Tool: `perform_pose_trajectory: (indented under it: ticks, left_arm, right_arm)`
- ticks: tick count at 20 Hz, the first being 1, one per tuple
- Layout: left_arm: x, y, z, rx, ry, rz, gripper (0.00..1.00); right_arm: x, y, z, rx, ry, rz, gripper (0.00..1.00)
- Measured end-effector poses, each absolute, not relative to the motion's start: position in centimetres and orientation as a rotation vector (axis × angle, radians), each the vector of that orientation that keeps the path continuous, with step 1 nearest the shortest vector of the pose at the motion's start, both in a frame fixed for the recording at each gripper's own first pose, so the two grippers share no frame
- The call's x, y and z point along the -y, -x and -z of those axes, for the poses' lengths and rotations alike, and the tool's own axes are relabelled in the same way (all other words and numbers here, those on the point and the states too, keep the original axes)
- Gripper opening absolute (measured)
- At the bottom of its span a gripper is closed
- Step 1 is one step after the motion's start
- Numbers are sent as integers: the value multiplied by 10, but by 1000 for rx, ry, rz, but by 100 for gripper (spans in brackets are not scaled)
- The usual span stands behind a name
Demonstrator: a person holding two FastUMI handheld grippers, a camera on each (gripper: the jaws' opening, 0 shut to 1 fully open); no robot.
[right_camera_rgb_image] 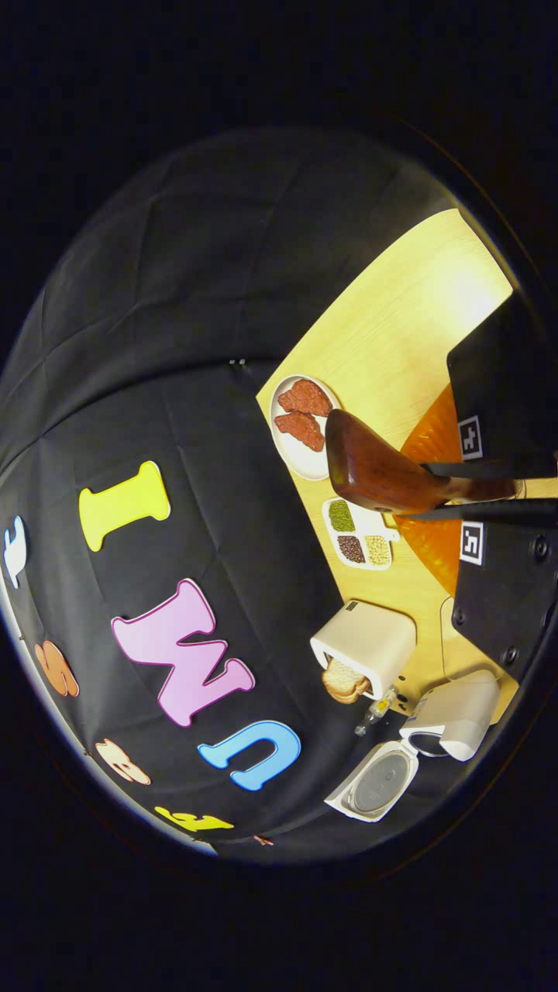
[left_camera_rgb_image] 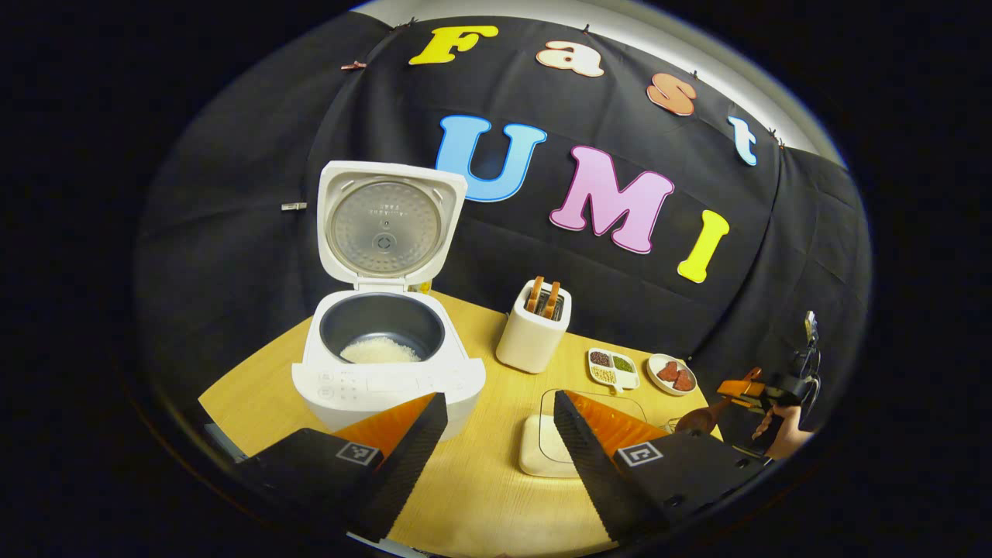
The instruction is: Close the left gripper, press the button to open the rice cooker; take a wooden spoon from the chopstick holder with the right hand, scoop a spoonful of rice and pour it into the rice cooker, then put the wooden spoon back into the chopstick holder.
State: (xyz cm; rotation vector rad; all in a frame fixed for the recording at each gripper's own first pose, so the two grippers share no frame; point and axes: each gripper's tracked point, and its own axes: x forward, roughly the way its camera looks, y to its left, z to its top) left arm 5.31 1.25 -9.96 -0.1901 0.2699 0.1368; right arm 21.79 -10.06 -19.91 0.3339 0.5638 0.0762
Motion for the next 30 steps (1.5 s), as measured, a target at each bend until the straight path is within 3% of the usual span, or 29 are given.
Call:
perform_pose_trajectory:
  ticks: [7,11,12,13,16,17,25,30]
  left_arm:
    - [-10,-47,85,-246,237,-232,96]
    - [-19,-39,82,-236,233,-267,96]
    - [-24,-38,79,-231,235,-277,95]
    - [-29,-37,76,-224,234,-287,95]
    - [-50,-39,60,-204,206,-310,95]
    - [-59,-43,50,-193,188,-314,95]
    - [-134,-92,-68,-65,96,-353,95]
    - [-162,-131,-122,-51,125,-336,95]
  right_arm:
    - [84,-220,255,-682,-338,-114,14]
    - [89,-218,256,-698,-351,-97,19]
    - [93,-218,258,-691,-347,-80,12]
    - [97,-217,255,-679,-341,-69,21]
    - [102,-206,243,-648,-312,-65,94]
    - [106,-204,237,-626,-292,-54,99]
    - [121,-152,161,-469,-230,-28,99]
    - [141,-113,127,-342,-190,71,98]
